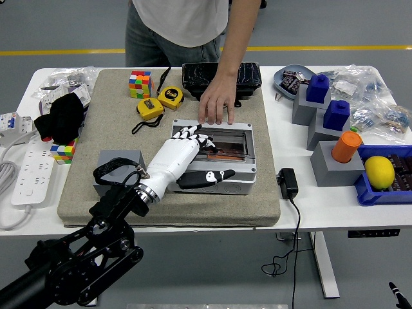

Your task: Fetch the battery,place it into the box,close the lid of the box

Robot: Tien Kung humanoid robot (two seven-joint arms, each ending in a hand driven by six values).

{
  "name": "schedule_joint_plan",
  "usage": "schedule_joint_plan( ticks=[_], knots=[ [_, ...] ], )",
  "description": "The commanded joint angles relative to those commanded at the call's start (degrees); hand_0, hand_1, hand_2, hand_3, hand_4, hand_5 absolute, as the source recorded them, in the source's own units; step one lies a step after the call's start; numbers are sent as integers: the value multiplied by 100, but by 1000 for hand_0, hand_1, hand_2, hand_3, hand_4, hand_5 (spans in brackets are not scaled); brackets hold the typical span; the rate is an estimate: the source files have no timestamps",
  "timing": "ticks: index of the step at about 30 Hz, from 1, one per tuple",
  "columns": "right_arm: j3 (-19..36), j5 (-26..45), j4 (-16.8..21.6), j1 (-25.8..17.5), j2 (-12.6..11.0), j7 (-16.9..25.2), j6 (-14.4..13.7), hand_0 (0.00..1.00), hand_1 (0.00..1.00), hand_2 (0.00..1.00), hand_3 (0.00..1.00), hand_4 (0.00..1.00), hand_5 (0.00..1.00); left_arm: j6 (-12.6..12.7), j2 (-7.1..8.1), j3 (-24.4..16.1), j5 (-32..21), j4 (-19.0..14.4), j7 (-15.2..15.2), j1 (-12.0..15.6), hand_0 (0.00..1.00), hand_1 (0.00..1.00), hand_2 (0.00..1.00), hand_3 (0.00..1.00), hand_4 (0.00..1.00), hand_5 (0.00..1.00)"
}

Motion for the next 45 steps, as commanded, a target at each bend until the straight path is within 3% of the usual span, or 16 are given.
schedule_joint_plan(
  ticks=[3,13,19,22,23,24,28,29,34,39,45],
  knots=[
    [0,2,0,3,1,1,1,875,855,808,859,998,998,-21,3,85,-26,18,13,-4,998,998,835,596,998,998],
    [13,-8,0,2,1,-4,0,876,856,808,859,998,998,424,-25,-236,-67,-8,-241,-59,998,957,809,596,998,998],
    [2,7,0,10,8,3,6,876,856,808,858,998,998,928,-49,-590,-132,-57,-635,-72,998,922,789,623,998,998],
    [0,4,0,8,14,2,9,876,856,808,858,998,998,1052,-82,-870,-133,-72,-815,-40,998,922,789,623,998,998],
    [0,4,0,7,15,2,9,875,856,808,859,998,998,1068,-90,-968,-144,-75,-866,-28,998,935,848,741,998,998],
    [11,-7,0,3,17,-2,9,875,856,808,859,998,998,1062,-113,-1147,-266,-89,-1001,16,998,935,848,741,998,998],
    [19,-25,0,-12,26,-12,11,875,856,808,859,998,998,835,-192,-1797,-1016,-246,-1512,248,998,935,848,741,998,998],
    [16,-27,0,-14,27,-15,12,875,856,808,858,998,998,735,-220,-1972,-1233,-313,-1639,329,897,951,916,860,998,998],
    [7,-39,0,-38,35,-20,14,875,856,808,858,998,998,271,-299,-2772,-2401,-584,-2047,662,897,951,916,860,998,998],
    [29,-62,0,-72,45,-19,19,875,856,808,859,998,998,-260,-271,-3472,-3630,-723,-2140,969,879,945,912,883,998,998],
    [36,61,0,-104,85,0,44,874,855,807,859,998,998,-831,-303,-3984,-5029,-791,-2048,1383,855,920,879,863,998,998]
  ],
)
